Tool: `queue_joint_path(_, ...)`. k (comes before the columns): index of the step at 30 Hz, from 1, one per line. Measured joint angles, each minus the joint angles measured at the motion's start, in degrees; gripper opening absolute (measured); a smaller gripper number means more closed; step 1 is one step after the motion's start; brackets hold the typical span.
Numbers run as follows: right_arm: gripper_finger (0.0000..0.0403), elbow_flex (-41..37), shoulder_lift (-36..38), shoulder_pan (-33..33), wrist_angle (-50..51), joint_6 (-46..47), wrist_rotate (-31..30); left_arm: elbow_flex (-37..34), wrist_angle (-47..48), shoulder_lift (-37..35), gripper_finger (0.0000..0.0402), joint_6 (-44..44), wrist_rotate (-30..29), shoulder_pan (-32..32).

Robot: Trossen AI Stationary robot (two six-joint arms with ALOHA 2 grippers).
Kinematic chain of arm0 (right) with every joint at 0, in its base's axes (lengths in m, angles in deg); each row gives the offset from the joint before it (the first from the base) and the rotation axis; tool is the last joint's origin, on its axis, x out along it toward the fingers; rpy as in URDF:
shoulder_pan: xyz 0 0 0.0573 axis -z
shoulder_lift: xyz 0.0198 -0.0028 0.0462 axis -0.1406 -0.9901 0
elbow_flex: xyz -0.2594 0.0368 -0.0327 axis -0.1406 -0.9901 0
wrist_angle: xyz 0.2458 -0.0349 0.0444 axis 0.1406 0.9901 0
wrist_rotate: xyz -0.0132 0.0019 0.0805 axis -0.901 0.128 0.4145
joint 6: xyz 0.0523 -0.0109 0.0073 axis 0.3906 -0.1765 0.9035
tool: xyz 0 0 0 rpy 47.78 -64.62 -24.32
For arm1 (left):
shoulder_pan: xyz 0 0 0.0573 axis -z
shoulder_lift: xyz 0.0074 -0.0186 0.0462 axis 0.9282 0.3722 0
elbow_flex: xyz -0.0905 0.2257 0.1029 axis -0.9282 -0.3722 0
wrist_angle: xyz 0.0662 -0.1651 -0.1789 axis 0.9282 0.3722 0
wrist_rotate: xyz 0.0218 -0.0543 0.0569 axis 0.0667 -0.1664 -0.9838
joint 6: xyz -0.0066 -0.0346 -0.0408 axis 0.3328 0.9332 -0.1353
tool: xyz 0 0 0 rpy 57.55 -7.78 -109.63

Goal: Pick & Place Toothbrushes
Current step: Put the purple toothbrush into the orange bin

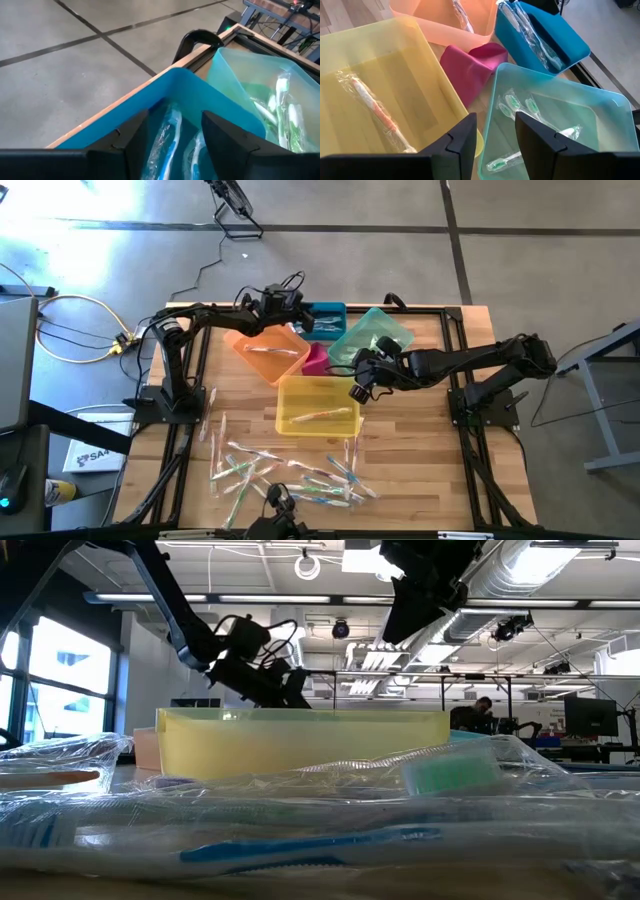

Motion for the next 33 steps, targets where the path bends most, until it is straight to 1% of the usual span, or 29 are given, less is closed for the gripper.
queue_joint_path(3, 0.0128, 0.0, 0.0, 0.0, 0.0, 0.0, 0.0, 0.0, 1.0, 0.0, 0.014, -0.3, 0.1, 0.3)
queue_joint_path(5, 0.0128, 0.0, 0.0, 0.0, -0.1, -0.1, -0.3, 0.0, 1.1, 0.0, 0.0115, -0.5, 1.6, 0.6)
queue_joint_path(10, 0.0128, 0.0, 0.0, 0.0, -1.2, -0.1, -3.5, 0.0, 1.4, 0.0, 0.0063, -0.6, 2.9, 0.6)
queue_joint_path(14, 0.0128, 0.0, 0.0, 0.0, -2.2, -0.3, -5.3, 0.0, 1.5, 0.0, 0.0039, -0.6, 2.9, 0.6)
queue_joint_path(19, 0.0124, 0.0, 0.0, 0.0, -3.5, -4.0, -5.4, 0.0, 1.5, 0.0, 0.0025, -0.7, 3.0, 0.6)
queue_joint_path(22, 0.0101, 0.0, 0.0, 0.0, -3.5, -5.7, -5.7, 0.0, 1.4, 0.0, 0.0017, -2.7, 3.0, 0.6)
queue_joint_path(25, 0.006, 0.0, 0.0, 0.0, -3.5, -6.7, -6.0, 0.0, 1.2, -0.5, 0.0005, -3.4, 3.0, 0.6)
queue_joint_path(28, 0.0015, 0.0, 0.0, 0.0, -3.5, -8.0, -6.0, 0.0, 1.2, -0.8, 0.0002, -3.5, 4.0, 0.6)
queue_joint_path(33, 0.0005, 0.0, 0.1, 0.0, -2.0, -9.2, -8.8, -1.4, 0.9, -4.1, 0.0001, -8.4, 4.1, 1.6)
